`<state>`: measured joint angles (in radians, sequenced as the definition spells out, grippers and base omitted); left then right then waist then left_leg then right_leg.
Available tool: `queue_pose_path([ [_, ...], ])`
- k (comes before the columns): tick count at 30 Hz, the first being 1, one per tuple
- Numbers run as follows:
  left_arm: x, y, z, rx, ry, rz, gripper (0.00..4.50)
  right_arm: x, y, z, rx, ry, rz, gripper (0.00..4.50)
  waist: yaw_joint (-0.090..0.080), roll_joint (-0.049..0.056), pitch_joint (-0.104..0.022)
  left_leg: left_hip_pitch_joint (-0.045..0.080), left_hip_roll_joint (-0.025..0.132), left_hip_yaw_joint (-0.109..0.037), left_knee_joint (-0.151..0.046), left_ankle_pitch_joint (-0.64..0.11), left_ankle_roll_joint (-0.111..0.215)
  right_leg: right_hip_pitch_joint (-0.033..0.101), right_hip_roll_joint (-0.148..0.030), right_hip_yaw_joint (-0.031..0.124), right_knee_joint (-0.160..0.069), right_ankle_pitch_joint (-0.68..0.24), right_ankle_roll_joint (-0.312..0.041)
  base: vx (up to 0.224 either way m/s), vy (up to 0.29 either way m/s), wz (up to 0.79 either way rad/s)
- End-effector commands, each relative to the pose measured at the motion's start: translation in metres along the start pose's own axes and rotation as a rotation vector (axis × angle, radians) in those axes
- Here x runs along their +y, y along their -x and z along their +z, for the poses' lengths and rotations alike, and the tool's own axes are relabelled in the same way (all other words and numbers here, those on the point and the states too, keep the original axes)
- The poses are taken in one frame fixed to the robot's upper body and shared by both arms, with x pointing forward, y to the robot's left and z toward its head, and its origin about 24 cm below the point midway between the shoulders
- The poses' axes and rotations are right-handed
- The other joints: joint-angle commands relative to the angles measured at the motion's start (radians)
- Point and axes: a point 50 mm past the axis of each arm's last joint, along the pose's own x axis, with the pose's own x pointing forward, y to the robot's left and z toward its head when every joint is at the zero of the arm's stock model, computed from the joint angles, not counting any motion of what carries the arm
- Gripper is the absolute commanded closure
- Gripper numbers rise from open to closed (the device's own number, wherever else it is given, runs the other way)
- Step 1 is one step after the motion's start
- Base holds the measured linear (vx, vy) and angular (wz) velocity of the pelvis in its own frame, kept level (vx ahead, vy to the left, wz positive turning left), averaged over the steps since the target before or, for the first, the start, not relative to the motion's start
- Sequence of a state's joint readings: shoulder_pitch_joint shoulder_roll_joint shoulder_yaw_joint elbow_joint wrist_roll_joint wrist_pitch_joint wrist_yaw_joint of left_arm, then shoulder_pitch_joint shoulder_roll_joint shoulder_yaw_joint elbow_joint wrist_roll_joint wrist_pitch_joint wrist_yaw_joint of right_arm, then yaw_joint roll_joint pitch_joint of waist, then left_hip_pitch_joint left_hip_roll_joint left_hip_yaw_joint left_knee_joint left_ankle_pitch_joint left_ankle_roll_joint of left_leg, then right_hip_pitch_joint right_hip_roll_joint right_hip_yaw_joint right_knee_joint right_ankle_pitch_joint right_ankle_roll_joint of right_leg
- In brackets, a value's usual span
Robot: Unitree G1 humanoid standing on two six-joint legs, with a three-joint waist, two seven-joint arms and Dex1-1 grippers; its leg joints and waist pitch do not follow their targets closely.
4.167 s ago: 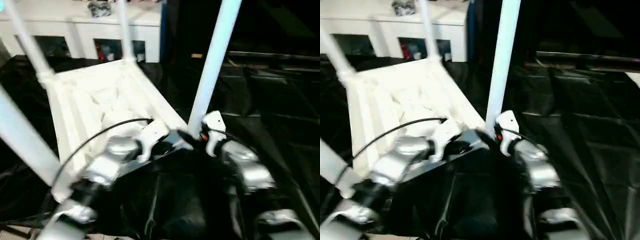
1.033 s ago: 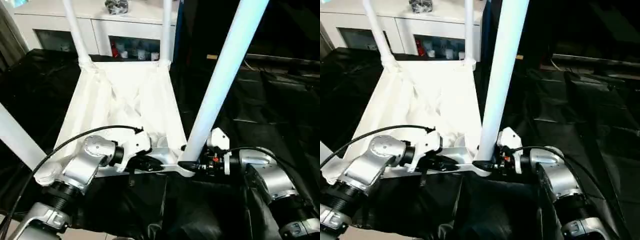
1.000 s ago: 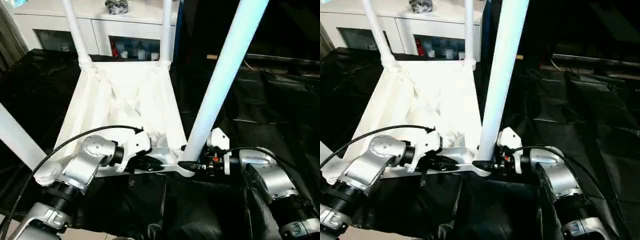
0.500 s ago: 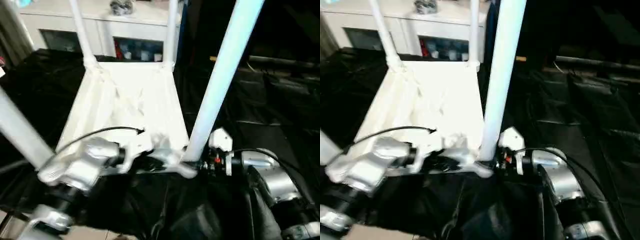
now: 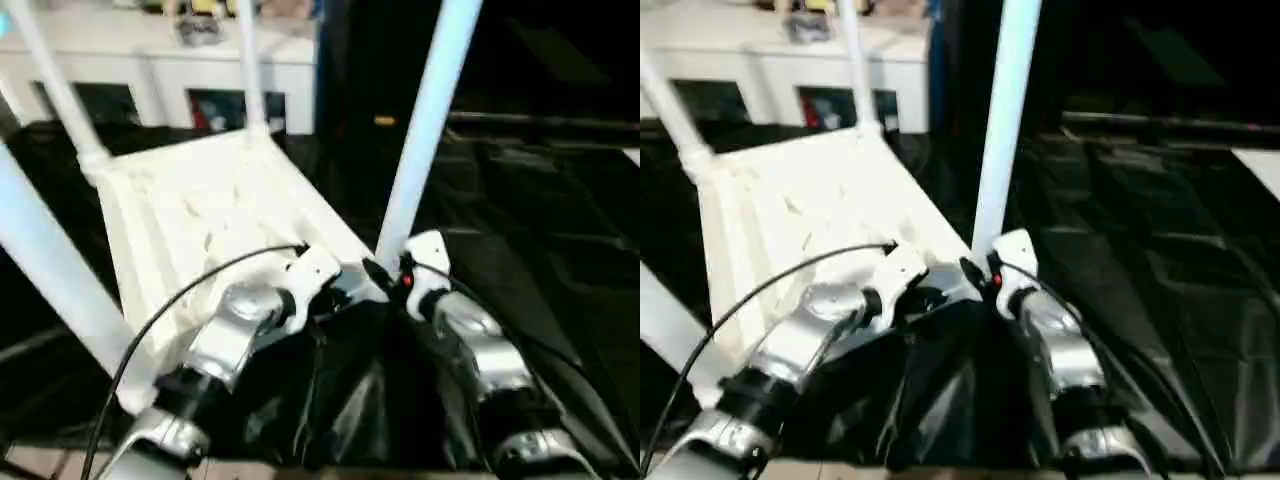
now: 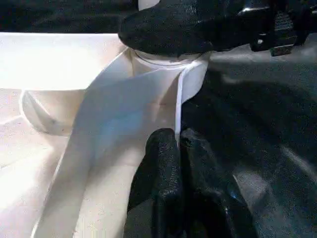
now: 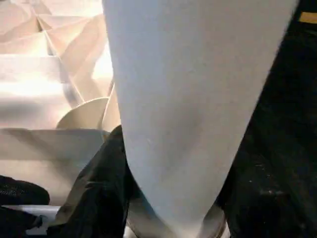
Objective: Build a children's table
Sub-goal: Rotate leg to tighten
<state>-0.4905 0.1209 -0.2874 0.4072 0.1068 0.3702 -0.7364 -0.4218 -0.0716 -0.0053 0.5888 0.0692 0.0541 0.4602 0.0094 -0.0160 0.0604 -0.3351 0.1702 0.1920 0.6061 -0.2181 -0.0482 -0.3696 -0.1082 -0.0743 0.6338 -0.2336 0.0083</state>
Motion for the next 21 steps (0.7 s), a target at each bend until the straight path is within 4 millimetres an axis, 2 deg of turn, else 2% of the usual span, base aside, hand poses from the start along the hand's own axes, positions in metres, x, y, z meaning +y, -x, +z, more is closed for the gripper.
queue_pose_path([
  [1, -0.013, -0.011, 0.023, -0.070, -0.060, -0.053, 4.50, 0.049, -0.013, -0.009, 0.023, -0.075, 0.242, 1.74, 0.016, -0.006, -0.048, -0.056, 0.030, -0.070, -0.043, -0.176, 0.009, 0.046, -0.129, 0.050, -0.164, -0.860, -0.031, 0.084, -0.013, -0.40],
  [2, -0.012, -0.009, 0.022, -0.070, -0.064, -0.060, 4.50, 0.047, -0.012, -0.008, 0.024, -0.055, 0.248, 1.61, 0.027, 0.018, -0.047, -0.060, 0.041, -0.076, -0.078, -0.187, -0.007, 0.047, -0.104, 0.034, -0.160, -0.772, -0.042, 0.092, 0.032, -0.34],
  [3, -0.012, -0.008, 0.021, -0.070, -0.066, -0.063, 4.50, 0.046, -0.011, -0.008, 0.025, -0.045, 0.251, 1.61, 0.014, 0.016, -0.055, -0.051, 0.055, -0.075, -0.097, -0.241, -0.020, 0.032, -0.061, 0.017, -0.136, -0.545, -0.079, 0.092, 0.032, -0.34],
  [4, -0.011, -0.006, 0.020, -0.069, -0.069, -0.071, 4.50, 0.043, -0.010, -0.007, 0.025, -0.018, 0.257, 1.37, 0.017, 0.031, -0.067, -0.036, 0.063, -0.072, -0.100, -0.241, -0.015, 0.029, -0.053, 0.020, -0.117, -0.337, -0.143, 0.000, 0.000, 0.00],
  [5, -0.009, -0.002, 0.017, -0.066, -0.079, -0.086, 4.50, 0.037, -0.006, -0.006, 0.024, 0.017, 0.263, 1.37, 0.020, 0.034, -0.067, -0.028, 0.066, -0.064, -0.099, -0.240, -0.001, 0.024, -0.052, 0.027, -0.111, -0.219, -0.199, 0.000, 0.000, 0.00],
  [6, -0.009, 0.000, 0.016, -0.065, -0.085, -0.102, 4.50, 0.033, -0.004, -0.004, 0.023, 0.034, 0.275, 1.32, 0.017, 0.029, -0.063, -0.031, 0.062, -0.060, -0.100, -0.260, 0.009, 0.023, -0.050, 0.027, -0.113, -0.221, -0.210, 0.000, 0.000, 0.00],
  [7, -0.008, 0.002, 0.015, -0.064, -0.090, -0.113, 4.50, 0.030, -0.002, -0.004, 0.021, 0.046, 0.285, 1.32, 0.018, 0.025, -0.061, -0.030, 0.057, -0.054, -0.097, -0.305, 0.014, 0.022, -0.051, 0.031, -0.118, -0.289, -0.212, 0.000, 0.000, 0.00],
  [8, -0.008, 0.004, 0.014, -0.063, -0.098, -0.130, 4.50, 0.027, 0.000, -0.002, 0.022, 0.060, 0.302, 1.32, 0.019, 0.024, -0.066, -0.035, 0.056, -0.053, -0.096, -0.282, 0.022, 0.026, -0.055, 0.036, -0.118, -0.294, -0.211, 0.000, 0.000, 0.00],
  [9, -0.006, 0.008, 0.013, -0.061, -0.105, -0.150, 4.50, 0.022, 0.004, 0.000, 0.019, 0.081, 0.331, 1.32, 0.021, 0.026, -0.067, -0.038, 0.056, -0.053, -0.095, -0.257, 0.028, 0.029, -0.055, 0.036, -0.116, -0.275, -0.212, 0.000, 0.000, 0.00],
  [12, -0.003, 0.016, 0.010, -0.056, -0.128, -0.190, 4.50, 0.014, 0.012, 0.004, 0.021, 0.111, 0.401, 1.32, 0.027, 0.027, -0.067, -0.033, 0.060, -0.044, -0.090, -0.200, 0.053, 0.025, -0.051, 0.040, -0.111, -0.188, -0.237, 0.000, 0.000, 0.00],
  [14, 0.000, 0.022, 0.007, -0.044, -0.152, -0.222, 4.50, 0.010, 0.019, 0.006, 0.032, 0.139, 0.461, 1.32, 0.029, 0.024, -0.070, -0.036, 0.061, -0.043, -0.088, -0.160, 0.067, 0.032, -0.050, 0.038, -0.105, -0.139, -0.249, 0.000, 0.000, 0.00],
  [15, 0.001, 0.026, 0.006, -0.042, -0.161, -0.249, 4.50, 0.007, 0.024, 0.007, 0.042, 0.153, 0.505, 1.32, 0.032, 0.026, -0.071, -0.032, 0.061, -0.039, -0.086, -0.143, 0.075, 0.028, -0.048, 0.038, -0.102, -0.112, -0.260, 0.000, 0.000, 0.00],
  [16, 0.001, 0.027, 0.005, -0.040, -0.161, -0.254, 4.50, 0.007, 0.025, 0.007, 0.044, 0.156, 0.513, 1.32, 0.034, 0.027, -0.071, -0.031, 0.063, -0.038, -0.084, -0.126, 0.081, 0.031, -0.048, 0.037, -0.097, -0.087, -0.270, 0.000, 0.000, 0.00],
  [18, 0.003, 0.030, 0.004, -0.035, -0.170, -0.266, 4.50, 0.006, 0.028, 0.008, 0.056, 0.160, 0.542, 1.32, 0.038, 0.026, -0.072, -0.028, 0.066, -0.032, -0.083, -0.110, 0.084, 0.029, -0.047, 0.037, -0.092, -0.061, -0.280, 0.000, 0.000, 0.00],
  [19, 0.004, 0.037, 0.002, -0.036, -0.185, -0.314, 4.50, 0.003, 0.035, 0.009, 0.081, 0.185, 0.616, 1.32, 0.040, 0.022, -0.072, -0.027, 0.067, -0.031, -0.083, -0.104, 0.083, 0.031, -0.046, 0.036, -0.091, -0.053, -0.281, 0.000, 0.000, 0.00],
  [21, 0.006, 0.043, 0.000, -0.032, -0.206, -0.352, 4.50, 0.001, 0.039, 0.011, 0.099, 0.209, 0.662, 1.32, 0.042, 0.024, -0.074, -0.027, 0.068, -0.030, -0.081, -0.092, 0.093, 0.030, -0.045, 0.037, -0.084, -0.024, -0.287, 0.000, 0.000, 0.00],
])
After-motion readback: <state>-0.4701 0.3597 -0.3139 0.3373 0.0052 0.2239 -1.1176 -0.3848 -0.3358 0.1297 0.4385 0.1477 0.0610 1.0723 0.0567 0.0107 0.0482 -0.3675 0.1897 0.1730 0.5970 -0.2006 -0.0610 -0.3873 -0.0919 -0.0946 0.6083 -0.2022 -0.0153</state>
